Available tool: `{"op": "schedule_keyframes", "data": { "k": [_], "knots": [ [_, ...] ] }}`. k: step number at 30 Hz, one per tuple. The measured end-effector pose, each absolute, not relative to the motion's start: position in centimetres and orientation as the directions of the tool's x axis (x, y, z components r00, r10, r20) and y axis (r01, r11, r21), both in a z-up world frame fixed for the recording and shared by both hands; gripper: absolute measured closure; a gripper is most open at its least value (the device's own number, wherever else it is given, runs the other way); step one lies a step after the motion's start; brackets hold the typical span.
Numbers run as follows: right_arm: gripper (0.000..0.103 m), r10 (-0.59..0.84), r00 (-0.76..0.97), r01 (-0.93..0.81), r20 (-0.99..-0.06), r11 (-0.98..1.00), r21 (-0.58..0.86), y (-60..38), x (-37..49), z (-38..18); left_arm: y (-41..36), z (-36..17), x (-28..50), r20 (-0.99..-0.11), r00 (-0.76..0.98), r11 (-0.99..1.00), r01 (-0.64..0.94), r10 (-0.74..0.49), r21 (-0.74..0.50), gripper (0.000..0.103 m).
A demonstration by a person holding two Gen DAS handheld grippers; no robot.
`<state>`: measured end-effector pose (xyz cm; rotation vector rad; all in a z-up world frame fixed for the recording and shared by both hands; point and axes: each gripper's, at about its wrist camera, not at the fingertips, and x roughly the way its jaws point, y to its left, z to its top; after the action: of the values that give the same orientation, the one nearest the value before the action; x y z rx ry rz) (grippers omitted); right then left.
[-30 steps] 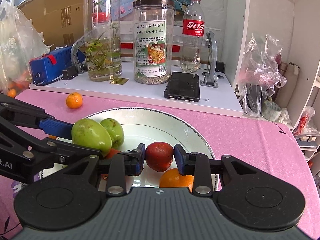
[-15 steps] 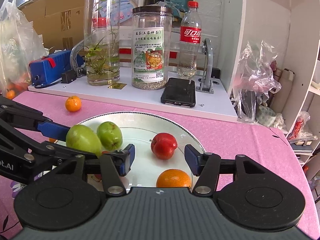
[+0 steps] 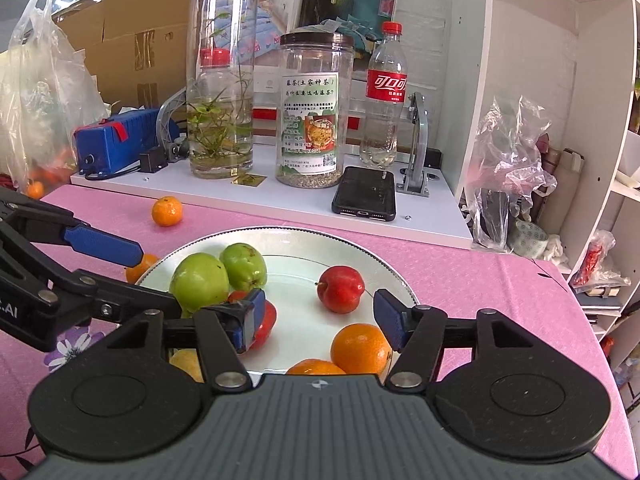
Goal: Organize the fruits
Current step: 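Lift both open grippers away from the plate toward the mandarins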
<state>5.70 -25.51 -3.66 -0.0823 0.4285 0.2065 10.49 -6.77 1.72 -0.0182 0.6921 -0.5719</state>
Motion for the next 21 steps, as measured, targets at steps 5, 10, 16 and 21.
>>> {"op": "schedule_keyframes", "data": {
  "k": [5, 10, 16, 21],
  "knots": [
    [0.0, 0.183, 0.89, -0.215, -0.418, 0.976, -0.031, -25.2, 4.9, -3.6, -5.2, 1.9, 9.6, -0.596, 0.663, 0.882, 0.431, -0.453, -0.191, 0.0],
    [0.0, 0.185, 0.895, -0.218, -0.407, 0.975, -0.035, -24.6, 3.8, -3.3, -3.3, 2.0, 8.9, -0.6, 0.69, 0.909, 0.376, -0.404, -0.18, 0.0],
    [0.0, 0.222, 0.9, -0.257, -0.375, 0.965, -0.046, -23.2, 2.9, -2.4, -1.1, 2.4, 8.3, -0.593, 0.722, 0.932, 0.322, -0.357, -0.169, 0.0],
    [0.0, 0.269, 0.892, -0.308, -0.364, 0.95, -0.052, -21.5, 2.2, -2.0, -0.2, 2.3, 7.9, -0.58, 0.732, 0.931, 0.324, -0.358, -0.166, 0.0]
  ]
}}
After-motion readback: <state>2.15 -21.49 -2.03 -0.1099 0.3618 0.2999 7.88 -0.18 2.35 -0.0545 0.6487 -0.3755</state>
